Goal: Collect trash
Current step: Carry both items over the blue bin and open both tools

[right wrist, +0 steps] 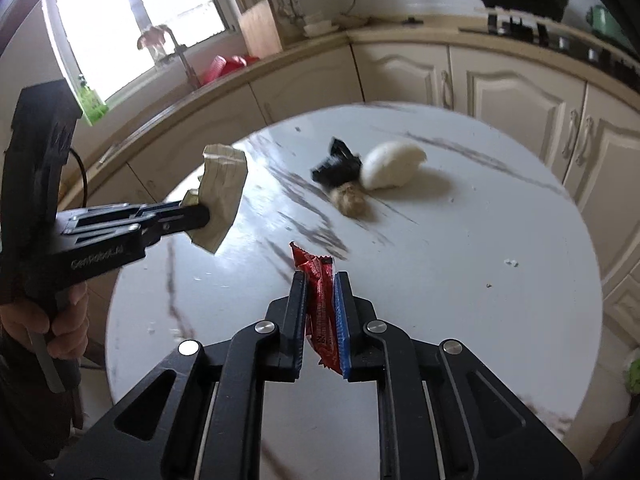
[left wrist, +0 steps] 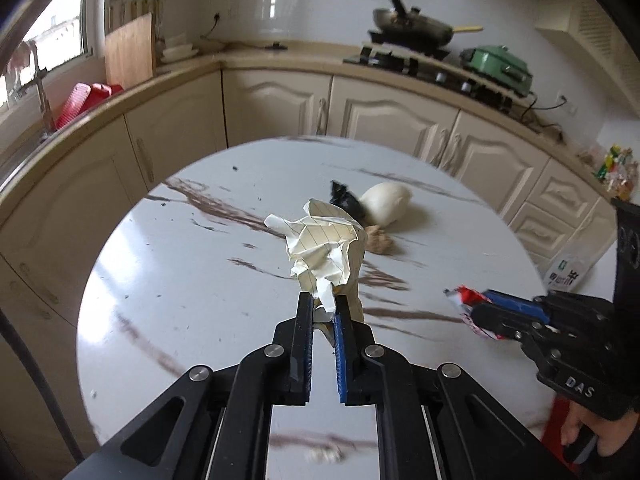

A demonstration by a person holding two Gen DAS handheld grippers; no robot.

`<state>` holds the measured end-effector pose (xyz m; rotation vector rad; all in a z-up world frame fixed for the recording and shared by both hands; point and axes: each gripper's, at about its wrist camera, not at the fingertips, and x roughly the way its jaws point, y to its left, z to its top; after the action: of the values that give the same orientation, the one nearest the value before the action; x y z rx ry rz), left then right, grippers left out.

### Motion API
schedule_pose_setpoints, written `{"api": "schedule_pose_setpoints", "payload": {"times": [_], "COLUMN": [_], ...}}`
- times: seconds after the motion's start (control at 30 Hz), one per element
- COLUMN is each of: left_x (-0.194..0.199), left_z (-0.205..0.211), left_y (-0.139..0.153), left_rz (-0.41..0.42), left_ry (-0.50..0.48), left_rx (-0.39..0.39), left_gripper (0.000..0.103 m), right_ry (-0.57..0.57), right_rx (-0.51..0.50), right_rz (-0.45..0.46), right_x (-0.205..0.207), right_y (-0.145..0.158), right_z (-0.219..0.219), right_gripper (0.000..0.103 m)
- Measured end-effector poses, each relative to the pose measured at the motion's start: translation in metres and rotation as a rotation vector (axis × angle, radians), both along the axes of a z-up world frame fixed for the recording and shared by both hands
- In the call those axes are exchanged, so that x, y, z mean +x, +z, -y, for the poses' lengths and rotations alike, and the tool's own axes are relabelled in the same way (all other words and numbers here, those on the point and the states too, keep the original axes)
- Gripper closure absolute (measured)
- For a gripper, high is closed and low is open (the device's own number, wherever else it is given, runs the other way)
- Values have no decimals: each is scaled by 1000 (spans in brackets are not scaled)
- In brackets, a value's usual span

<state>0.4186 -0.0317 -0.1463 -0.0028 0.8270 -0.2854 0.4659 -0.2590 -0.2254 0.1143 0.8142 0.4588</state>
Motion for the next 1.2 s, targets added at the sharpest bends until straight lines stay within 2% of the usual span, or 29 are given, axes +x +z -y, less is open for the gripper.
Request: {"api": "schedule_pose_setpoints", "payload": {"times": [0.27, 0.37, 0.5, 0.67, 0.87, 1.13, 1.2], "left_x": [-80, -108, -134, -147, -149, -119, -103], "left_z": [33, 54, 94, 163, 252, 350, 373], "left_y": [34, 41, 50, 47, 25, -32, -47], "left_rz": [105, 112, 117, 98, 36, -80, -105], "left_ry": [-77, -116, -191, -300, -434, -545, -553], "left_rx": [11, 8, 22, 25, 43, 112, 135], "left_gripper": [97, 97, 97, 97, 97, 97, 97], "right_ry": [-12, -35, -91, -208, -356, -507, -536], "right_rx": [20, 22, 23, 20, 37, 86, 114], "right_rz": [76, 94, 110, 108, 50, -59, -82], "right_x": [-53, -74, -106, -146, -183, -199, -195], "right_y": [36, 44, 50, 48, 14, -66, -89], "right_z": [14, 31, 68, 139, 226, 317, 337], "right_gripper": [90, 90, 90, 90, 90, 89, 84]}}
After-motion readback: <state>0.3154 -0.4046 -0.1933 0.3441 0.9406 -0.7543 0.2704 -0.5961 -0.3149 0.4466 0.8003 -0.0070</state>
